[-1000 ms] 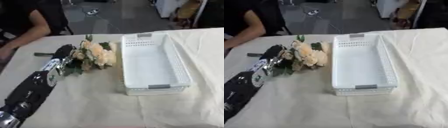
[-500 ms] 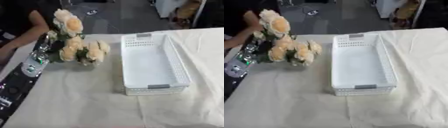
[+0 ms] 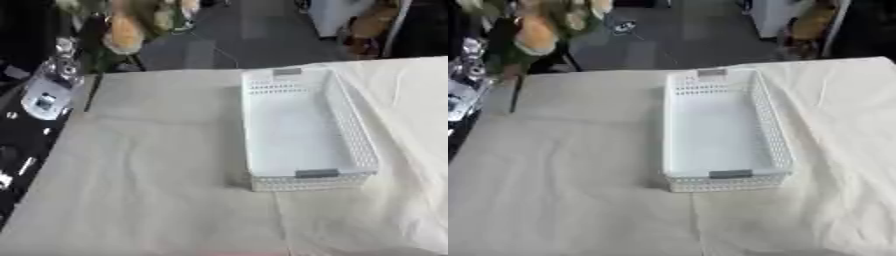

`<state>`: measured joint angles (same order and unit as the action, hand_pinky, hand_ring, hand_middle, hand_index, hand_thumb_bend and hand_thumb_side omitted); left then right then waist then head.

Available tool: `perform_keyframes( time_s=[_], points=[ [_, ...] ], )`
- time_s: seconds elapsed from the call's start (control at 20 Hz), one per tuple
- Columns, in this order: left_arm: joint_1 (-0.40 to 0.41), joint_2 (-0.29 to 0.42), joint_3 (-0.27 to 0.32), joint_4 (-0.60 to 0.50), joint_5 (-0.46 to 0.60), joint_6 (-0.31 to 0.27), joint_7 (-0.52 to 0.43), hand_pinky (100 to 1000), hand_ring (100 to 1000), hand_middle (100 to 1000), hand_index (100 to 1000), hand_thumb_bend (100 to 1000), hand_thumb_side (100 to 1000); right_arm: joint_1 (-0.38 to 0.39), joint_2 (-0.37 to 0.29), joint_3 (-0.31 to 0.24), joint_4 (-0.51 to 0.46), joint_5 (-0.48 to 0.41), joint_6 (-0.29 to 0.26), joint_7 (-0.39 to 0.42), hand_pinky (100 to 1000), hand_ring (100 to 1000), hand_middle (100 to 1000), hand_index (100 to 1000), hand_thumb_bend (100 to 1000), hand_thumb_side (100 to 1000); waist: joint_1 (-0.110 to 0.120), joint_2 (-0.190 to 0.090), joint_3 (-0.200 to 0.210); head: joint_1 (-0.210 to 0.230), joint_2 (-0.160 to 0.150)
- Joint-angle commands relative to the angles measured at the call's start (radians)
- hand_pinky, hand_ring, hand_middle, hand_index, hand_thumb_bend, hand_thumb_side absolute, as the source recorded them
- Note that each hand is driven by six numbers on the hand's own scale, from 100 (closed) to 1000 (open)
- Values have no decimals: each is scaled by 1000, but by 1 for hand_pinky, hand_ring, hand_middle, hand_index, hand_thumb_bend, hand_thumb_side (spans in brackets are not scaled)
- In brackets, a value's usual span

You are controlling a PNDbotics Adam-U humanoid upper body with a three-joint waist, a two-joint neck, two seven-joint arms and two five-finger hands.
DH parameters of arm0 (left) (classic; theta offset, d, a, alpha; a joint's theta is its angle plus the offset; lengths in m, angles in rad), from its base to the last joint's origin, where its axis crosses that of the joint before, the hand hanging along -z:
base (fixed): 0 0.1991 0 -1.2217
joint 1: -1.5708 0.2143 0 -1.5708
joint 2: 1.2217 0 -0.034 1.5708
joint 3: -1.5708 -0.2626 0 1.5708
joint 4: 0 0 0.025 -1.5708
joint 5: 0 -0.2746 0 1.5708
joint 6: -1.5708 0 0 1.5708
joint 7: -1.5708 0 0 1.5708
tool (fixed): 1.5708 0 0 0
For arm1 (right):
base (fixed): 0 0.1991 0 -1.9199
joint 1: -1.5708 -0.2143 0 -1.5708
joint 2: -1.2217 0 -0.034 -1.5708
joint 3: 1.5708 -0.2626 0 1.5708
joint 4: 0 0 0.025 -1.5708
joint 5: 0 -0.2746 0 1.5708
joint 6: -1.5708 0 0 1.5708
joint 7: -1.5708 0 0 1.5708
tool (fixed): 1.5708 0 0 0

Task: Pick up objects on the table and place them in the box.

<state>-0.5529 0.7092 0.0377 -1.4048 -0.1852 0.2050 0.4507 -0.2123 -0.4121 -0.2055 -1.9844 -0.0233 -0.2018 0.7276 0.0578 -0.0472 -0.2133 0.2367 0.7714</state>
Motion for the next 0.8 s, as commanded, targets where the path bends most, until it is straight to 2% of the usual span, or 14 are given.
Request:
perform_keyframes(
  time_s=[0.05,0.25,0.5,0.75,0.8],
  points=[
    [-75,58,-22,-85,-105,2,-45,100,100,100,178,100,672,-7,-15,0,-16,0,-1,2,724,786,843,988,100,420,0,-11,-1,2,-1],
    [-165,48,-92,-154,-223,-8,-179,100,100,100,179,100,672,-8,-16,4,-16,-2,-1,7,724,786,844,988,100,419,3,-12,-2,11,-1],
    [-249,-16,-184,-218,-353,-26,-343,100,100,100,180,100,662,-12,-14,8,-16,-4,-1,12,723,786,843,988,100,420,4,-13,-6,23,-1],
    [-294,-109,-279,-195,-477,-64,-474,100,100,100,181,100,590,-20,-8,7,-16,-6,0,16,726,794,854,992,100,427,5,-12,-14,37,-1],
    [-297,-128,-302,-176,-500,-76,-498,100,100,100,181,100,602,-23,-6,2,-16,-5,1,9,724,789,847,991,100,424,5,-11,-16,39,-1]
  ],
)
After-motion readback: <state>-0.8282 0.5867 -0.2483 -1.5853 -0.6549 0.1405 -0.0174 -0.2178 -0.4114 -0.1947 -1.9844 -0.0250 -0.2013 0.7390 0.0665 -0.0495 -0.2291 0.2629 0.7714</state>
